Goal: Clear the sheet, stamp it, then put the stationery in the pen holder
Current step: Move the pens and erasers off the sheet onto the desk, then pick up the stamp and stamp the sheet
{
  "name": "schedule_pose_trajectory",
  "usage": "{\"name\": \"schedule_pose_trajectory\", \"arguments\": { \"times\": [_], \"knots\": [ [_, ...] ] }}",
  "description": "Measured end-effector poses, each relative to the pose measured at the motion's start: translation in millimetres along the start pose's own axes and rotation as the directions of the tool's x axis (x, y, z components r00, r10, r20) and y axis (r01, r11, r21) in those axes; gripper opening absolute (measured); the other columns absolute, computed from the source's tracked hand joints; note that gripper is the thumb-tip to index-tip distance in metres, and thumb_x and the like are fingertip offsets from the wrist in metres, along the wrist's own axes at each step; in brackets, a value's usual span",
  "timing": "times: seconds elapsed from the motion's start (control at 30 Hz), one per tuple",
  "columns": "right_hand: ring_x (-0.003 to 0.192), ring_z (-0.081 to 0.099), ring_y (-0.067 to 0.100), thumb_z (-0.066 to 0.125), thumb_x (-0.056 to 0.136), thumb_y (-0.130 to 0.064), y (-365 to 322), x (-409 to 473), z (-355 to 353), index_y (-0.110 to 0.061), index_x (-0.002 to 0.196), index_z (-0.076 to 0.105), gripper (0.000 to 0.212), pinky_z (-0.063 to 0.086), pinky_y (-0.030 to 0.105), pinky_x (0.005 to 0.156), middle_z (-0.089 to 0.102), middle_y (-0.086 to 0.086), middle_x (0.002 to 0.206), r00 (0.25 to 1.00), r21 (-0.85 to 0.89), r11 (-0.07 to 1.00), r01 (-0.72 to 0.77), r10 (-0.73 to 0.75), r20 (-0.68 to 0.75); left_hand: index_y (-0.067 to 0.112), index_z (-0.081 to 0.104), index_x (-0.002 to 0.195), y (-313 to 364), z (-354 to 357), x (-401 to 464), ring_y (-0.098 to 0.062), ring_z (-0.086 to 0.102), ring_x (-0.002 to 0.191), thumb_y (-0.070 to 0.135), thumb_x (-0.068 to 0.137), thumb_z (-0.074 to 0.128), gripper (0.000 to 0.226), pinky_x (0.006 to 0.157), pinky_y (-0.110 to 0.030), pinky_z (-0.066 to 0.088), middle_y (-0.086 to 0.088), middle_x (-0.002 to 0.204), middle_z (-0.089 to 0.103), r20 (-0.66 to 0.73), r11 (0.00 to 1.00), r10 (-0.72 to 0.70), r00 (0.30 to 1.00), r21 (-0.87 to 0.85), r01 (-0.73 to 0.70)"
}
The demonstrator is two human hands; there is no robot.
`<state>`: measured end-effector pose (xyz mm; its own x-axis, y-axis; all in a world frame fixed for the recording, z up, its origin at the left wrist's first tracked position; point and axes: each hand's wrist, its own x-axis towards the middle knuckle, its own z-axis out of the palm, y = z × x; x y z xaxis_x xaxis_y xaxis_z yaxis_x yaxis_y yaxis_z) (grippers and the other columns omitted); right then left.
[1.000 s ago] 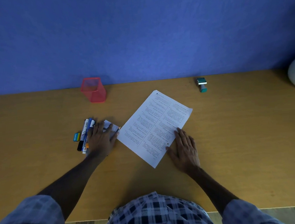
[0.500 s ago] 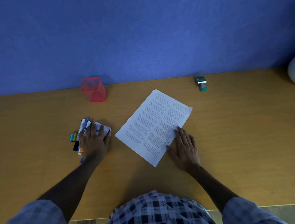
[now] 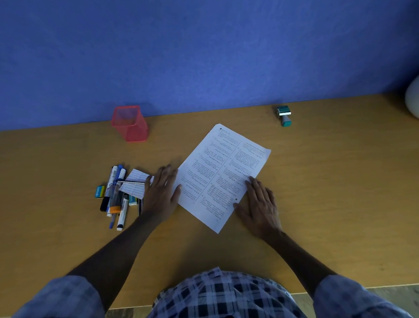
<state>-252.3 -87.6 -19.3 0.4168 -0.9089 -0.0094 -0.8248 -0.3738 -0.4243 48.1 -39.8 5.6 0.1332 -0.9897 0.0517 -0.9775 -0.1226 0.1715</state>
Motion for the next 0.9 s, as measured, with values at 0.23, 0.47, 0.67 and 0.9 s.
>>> {"name": "schedule_pose_trajectory", "arguments": {
  "times": [0.23, 0.47, 0.67, 0.9],
  "knots": [
    [0.148, 0.022, 0.025, 0.027, 0.089, -0.07, -4, 4, -4, -0.014, 0.152, 0.023, 0.085, 0.018, 0.046, 0.121, 0.024, 0.006, 0.161, 1.0, 0.015, 1.0, 0.0, 0.0, 0.004, 0.012, 0.036, 0.146, 8, 3, 30, -0.029, 0.028, 0.143, 0.031, 0.09, 0.025, 0.06, 0.108, -0.053, 0.034, -0.008, 0.158, 0.028, 0.182, 0.985, 0.169, 0.969, 0.009, -0.173],
    [0.148, 0.016, 0.028, 0.04, 0.088, -0.053, -5, 15, -5, -0.018, 0.145, 0.037, 0.067, 0.019, 0.059, 0.114, 0.022, 0.009, 0.16, 0.999, -0.022, 0.999, -0.04, 0.039, -0.014, 0.017, 0.035, 0.149, 4, 3, 31, -0.025, 0.013, 0.149, 0.051, 0.085, 0.022, 0.073, 0.114, -0.061, 0.013, -0.002, 0.159, 0.025, 0.226, 0.979, 0.203, 0.953, -0.03, -0.201],
    [0.149, 0.016, 0.026, 0.024, 0.09, -0.045, -4, 18, -9, -0.021, 0.148, 0.034, 0.064, 0.015, 0.065, 0.112, 0.024, 0.005, 0.16, 0.999, -0.005, 0.999, -0.048, 0.048, -0.007, 0.019, 0.039, 0.146, 2, 7, 11, -0.021, 0.01, 0.149, 0.054, 0.087, 0.032, 0.07, 0.115, -0.063, 0.01, 0.0, 0.157, 0.029, 0.152, 0.986, 0.165, 0.975, -0.037, -0.162],
    [0.149, 0.013, 0.026, 0.029, 0.095, -0.042, 6, 27, -13, -0.028, 0.147, 0.035, 0.054, 0.018, 0.067, 0.108, 0.022, 0.003, 0.16, 0.998, -0.041, 0.998, -0.055, 0.056, 0.021, 0.014, 0.044, 0.142, 26, 12, -13, -0.023, 0.016, 0.147, 0.046, 0.082, 0.038, 0.068, 0.117, -0.056, 0.014, -0.003, 0.153, 0.033, 0.076, 0.996, 0.049, 0.996, -0.077, -0.043]
  ]
}}
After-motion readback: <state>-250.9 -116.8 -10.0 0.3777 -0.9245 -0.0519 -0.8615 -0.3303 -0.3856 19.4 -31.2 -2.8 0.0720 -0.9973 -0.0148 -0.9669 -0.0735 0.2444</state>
